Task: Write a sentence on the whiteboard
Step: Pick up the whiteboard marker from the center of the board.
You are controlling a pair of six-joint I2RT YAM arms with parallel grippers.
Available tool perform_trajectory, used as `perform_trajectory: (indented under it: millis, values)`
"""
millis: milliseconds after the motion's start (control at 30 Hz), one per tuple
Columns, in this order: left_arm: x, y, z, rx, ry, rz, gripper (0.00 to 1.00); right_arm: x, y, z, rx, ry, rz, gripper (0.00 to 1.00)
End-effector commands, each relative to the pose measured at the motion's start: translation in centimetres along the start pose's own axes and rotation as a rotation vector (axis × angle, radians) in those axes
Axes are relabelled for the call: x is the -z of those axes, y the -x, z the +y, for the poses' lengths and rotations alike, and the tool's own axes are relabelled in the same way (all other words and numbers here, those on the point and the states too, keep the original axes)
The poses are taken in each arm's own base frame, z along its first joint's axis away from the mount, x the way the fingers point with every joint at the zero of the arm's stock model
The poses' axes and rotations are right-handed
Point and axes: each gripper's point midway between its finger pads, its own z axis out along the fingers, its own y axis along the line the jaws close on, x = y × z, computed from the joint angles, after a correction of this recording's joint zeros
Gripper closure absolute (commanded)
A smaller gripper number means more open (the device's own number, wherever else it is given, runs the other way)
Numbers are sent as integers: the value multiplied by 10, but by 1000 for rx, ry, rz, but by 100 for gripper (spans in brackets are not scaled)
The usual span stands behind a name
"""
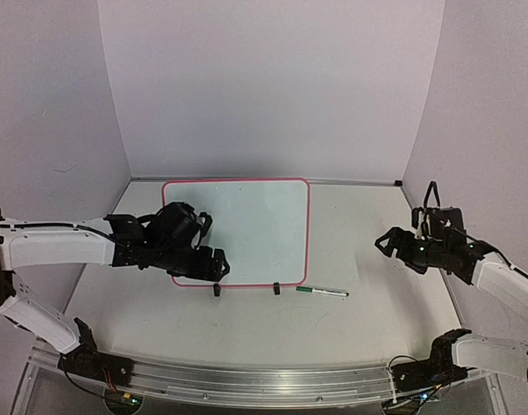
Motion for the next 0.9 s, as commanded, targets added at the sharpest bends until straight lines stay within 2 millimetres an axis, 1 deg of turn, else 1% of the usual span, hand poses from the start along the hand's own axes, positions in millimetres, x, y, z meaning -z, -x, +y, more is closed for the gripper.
perform_trajectory:
  millis: [0, 167, 267, 333, 400, 500, 567, 667, 800, 867]
  values:
    - [25, 27, -22, -143, -185, 42, 15, 1, -8, 5, -109, 9, 37, 9]
    - [38, 48, -25, -228, -260, 73, 14, -6, -9, 10, -142, -14, 55, 12]
    - [46, 60, -25, -298, -264, 52, 14, -15, -12, 20, -148, -21, 79, 14]
    - [49, 67, -24, -331, -266, 28, 14, -23, -18, 27, -141, -36, 102, 15]
    - [54, 71, -27, -365, -296, -2, 14, -31, -27, 35, -128, -41, 126, 15]
    - [58, 71, -33, -427, -339, -46, 13, -43, -50, 46, -114, -59, 189, 16]
    - [60, 72, -34, -456, -347, -72, 13, -49, -67, 47, -115, -91, 232, 18]
    - [61, 68, -32, -485, -352, -91, 13, -54, -87, 51, -154, -118, 264, 20]
    - [62, 63, -29, -493, -348, -94, 13, -60, -99, 66, -182, -110, 261, 21]
    - [64, 63, -29, -495, -352, -103, 13, -65, -103, 69, -198, -107, 264, 21]
